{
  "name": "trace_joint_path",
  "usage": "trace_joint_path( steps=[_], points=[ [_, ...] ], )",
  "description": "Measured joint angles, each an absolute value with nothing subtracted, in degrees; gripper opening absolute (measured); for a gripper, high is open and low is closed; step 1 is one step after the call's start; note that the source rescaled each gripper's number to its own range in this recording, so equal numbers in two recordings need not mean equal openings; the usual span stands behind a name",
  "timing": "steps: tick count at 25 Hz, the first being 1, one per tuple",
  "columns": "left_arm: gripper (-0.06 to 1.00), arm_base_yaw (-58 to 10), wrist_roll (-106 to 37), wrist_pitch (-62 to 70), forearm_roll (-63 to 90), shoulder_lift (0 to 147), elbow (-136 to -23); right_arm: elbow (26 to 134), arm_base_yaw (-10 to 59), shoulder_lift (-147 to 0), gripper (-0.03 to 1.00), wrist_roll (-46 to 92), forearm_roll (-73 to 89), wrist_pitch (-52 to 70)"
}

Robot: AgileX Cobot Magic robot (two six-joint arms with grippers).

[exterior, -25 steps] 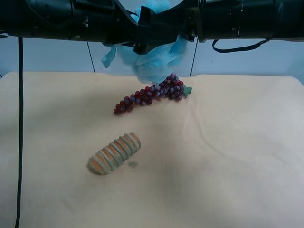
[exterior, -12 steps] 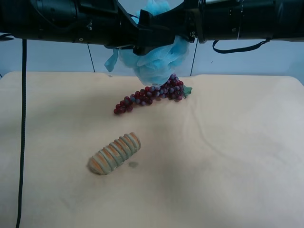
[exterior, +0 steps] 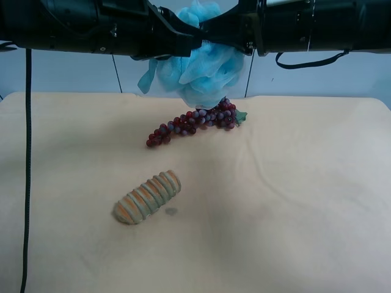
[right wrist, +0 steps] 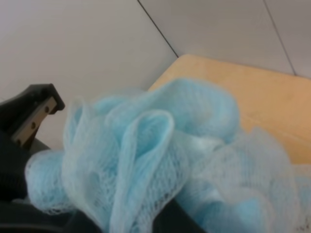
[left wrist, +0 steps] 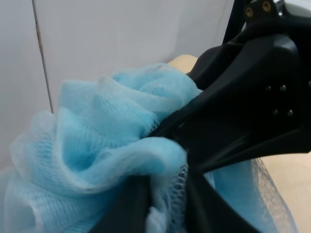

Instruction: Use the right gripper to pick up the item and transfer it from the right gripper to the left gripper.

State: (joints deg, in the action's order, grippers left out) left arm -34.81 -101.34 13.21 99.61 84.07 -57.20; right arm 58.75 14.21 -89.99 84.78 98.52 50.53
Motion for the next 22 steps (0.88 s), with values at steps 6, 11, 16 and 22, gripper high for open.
trace_joint_path(
  steps=[6,11,16,22],
  points=[
    [0.02,-34.81,-101.34,13.13,99.61,84.07,-57.2,58.75,14.21,-89.99,0.0,84.78,98.5,50.46],
    [0.02,-34.81,-101.34,13.13,99.61,84.07,-57.2,58.75,14.21,-89.99,0.0,84.78,98.45,50.46],
    [0.02,-34.81,-101.34,13.13,99.61,84.07,-57.2,58.75,14.16,-89.99,0.2,84.78,98.51,50.0],
    [0.02,-34.7,-101.34,13.22,99.61,83.46,-57.2,58.75,13.16,-90.17,0.89,85.04,98.55,45.74]
  ],
)
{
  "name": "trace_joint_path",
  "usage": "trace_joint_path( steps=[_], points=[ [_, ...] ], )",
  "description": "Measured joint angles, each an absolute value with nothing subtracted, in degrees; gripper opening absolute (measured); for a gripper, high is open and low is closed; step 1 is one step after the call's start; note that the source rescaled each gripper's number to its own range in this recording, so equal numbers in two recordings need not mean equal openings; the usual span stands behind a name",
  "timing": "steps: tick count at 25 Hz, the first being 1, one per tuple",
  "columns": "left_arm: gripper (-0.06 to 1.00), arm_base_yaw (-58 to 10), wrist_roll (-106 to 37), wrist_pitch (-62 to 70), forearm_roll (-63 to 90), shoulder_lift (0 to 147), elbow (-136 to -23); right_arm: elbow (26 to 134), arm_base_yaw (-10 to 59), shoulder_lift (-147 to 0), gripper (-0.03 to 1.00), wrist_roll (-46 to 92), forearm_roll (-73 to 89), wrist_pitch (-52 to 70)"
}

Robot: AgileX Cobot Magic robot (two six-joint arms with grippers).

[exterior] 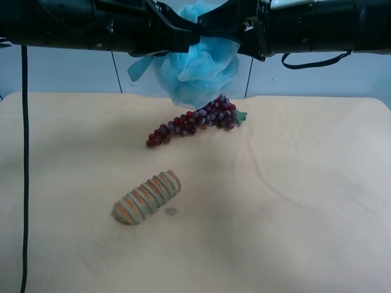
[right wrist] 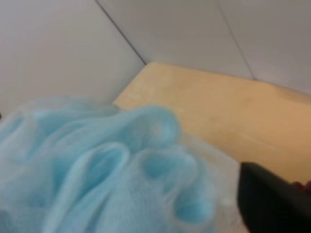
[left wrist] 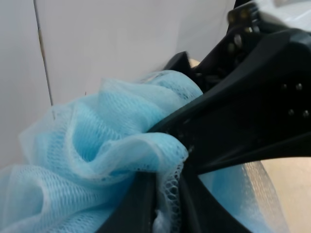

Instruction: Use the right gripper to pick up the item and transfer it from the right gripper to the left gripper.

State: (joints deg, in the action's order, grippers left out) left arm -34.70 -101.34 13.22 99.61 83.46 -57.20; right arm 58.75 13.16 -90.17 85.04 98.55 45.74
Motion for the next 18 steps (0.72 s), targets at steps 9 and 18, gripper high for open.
trace_joint_path(
  steps=[9,18],
  points=[
    [0.01,-34.7,-101.34,13.2,99.77,83.46,-57.2,58.75,13.03,-90.17,0.97,85.04,98.57,45.36],
    [0.01,-35.06,-101.4,16.29,100.1,83.5,-57.41,58.73,13.91,-83.23,0.99,81.29,98.63,49.76]
  ],
)
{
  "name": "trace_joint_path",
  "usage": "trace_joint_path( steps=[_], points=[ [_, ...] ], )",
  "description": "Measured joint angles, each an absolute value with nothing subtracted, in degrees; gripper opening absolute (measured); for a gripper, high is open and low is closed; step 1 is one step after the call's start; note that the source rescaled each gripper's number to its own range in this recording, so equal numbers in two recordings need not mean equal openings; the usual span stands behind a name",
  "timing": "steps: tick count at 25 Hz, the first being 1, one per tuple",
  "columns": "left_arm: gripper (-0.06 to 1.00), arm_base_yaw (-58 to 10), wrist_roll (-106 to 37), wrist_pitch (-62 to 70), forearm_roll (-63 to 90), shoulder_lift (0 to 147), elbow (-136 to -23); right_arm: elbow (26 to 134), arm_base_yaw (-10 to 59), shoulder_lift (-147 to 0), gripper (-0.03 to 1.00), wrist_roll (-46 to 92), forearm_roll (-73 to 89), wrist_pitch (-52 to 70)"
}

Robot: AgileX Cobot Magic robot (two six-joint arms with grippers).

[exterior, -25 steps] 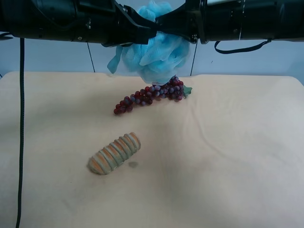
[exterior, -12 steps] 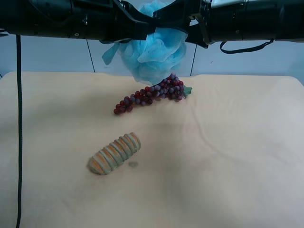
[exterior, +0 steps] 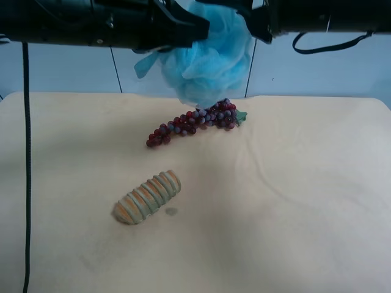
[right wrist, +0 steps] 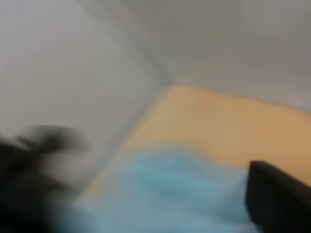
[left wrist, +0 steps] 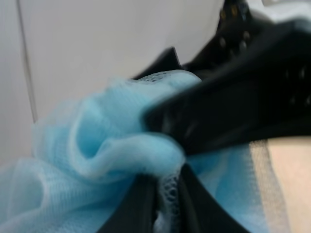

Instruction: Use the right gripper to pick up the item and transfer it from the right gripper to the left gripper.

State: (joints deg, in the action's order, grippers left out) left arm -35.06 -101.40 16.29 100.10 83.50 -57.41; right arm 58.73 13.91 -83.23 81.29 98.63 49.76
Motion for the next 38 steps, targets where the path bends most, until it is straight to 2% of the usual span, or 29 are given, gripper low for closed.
trace_joint_path(
  steps=[3,17,38],
  points=[
    [0.01,-35.26,-101.57,16.33,99.39,84.68,-57.21,59.03,14.88,-77.8,1.0,78.08,95.96,53.49],
    [0.0,-35.26,-101.57,16.35,99.32,84.68,-57.21,59.03,14.88,-65.99,1.0,64.62,79.43,48.92],
    [0.0,-35.26,-101.57,15.98,99.32,84.68,-57.21,59.03,14.88,-51.62,1.0,27.64,31.75,50.37]
  ],
)
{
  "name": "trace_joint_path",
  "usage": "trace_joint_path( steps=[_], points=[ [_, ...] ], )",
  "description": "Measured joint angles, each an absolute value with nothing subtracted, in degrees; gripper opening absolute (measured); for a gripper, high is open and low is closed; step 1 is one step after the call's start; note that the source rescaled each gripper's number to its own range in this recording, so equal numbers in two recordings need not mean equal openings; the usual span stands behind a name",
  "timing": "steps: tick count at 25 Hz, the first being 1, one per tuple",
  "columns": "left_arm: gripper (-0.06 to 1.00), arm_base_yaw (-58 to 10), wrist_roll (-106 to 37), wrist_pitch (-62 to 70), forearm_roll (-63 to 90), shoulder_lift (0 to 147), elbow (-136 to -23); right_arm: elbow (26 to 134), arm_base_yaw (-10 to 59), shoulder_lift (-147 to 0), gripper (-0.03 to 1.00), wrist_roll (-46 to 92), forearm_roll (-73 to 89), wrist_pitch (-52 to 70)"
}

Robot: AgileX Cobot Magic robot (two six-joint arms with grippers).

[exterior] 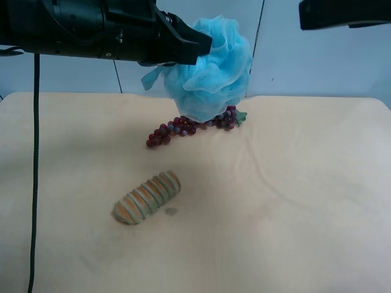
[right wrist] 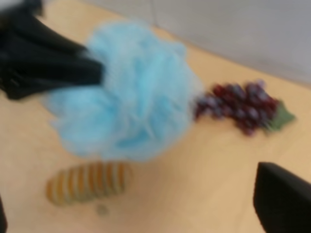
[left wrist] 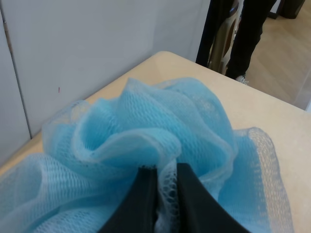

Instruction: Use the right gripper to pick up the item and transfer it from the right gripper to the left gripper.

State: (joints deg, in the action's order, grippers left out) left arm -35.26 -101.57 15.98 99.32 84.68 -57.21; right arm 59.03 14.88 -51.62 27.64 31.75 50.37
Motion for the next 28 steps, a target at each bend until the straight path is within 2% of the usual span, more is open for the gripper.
trace_joint_path(
  steps=[12,22,28],
  points=[
    [0.0,-35.26,-101.57,14.82,99.32,84.68,-57.21,58.21,14.88,-45.57,1.0,17.23,16.49,58.92],
    [0.0,-35.26,-101.57,14.43,99.32,84.52,-57.21,43.59,14.88,-32.47,1.0,13.07,10.93,60.89],
    [0.0,-35.26,-101.57,14.43,99.32,84.52,-57.21,38.69,14.88,-22.32,1.0,9.36,7.47,61.43]
  ],
)
